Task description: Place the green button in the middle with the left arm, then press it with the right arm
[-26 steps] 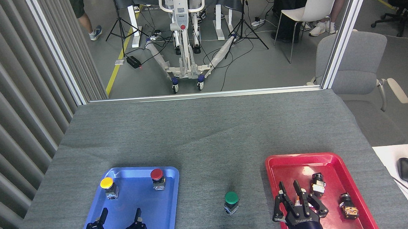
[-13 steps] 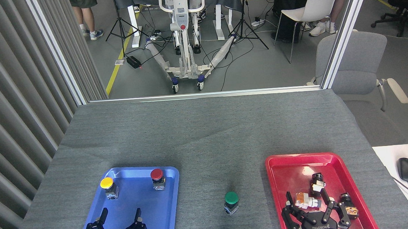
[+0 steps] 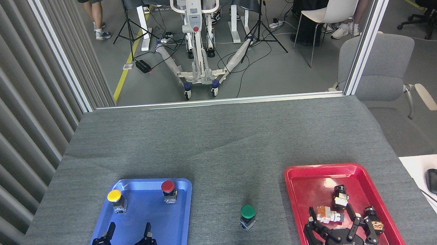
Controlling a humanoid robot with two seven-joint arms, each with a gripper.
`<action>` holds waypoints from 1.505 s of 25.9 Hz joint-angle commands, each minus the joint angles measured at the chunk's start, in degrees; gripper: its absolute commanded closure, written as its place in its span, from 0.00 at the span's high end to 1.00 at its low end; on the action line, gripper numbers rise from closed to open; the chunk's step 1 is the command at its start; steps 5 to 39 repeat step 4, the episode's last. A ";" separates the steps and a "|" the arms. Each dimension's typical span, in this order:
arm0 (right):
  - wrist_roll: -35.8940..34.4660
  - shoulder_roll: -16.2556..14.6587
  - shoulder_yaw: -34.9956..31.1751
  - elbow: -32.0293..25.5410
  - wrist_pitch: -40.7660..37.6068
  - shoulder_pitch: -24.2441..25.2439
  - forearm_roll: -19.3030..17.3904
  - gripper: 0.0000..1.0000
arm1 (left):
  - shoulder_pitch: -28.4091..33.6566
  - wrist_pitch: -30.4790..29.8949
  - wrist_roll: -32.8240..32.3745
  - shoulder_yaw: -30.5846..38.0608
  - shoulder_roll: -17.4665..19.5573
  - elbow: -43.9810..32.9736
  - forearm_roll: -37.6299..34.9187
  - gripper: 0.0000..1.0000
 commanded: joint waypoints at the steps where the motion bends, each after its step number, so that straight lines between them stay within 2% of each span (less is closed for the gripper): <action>1: 0.21 0.01 0.00 0.00 0.01 0.01 0.00 1.00 | 0.00 0.01 -0.01 0.08 -0.07 -0.08 0.00 0.99; 39: 0.21 0.10 0.00 0.00 -0.16 0.01 0.09 1.00 | -0.09 0.01 -0.01 0.08 -0.07 -0.08 0.00 0.99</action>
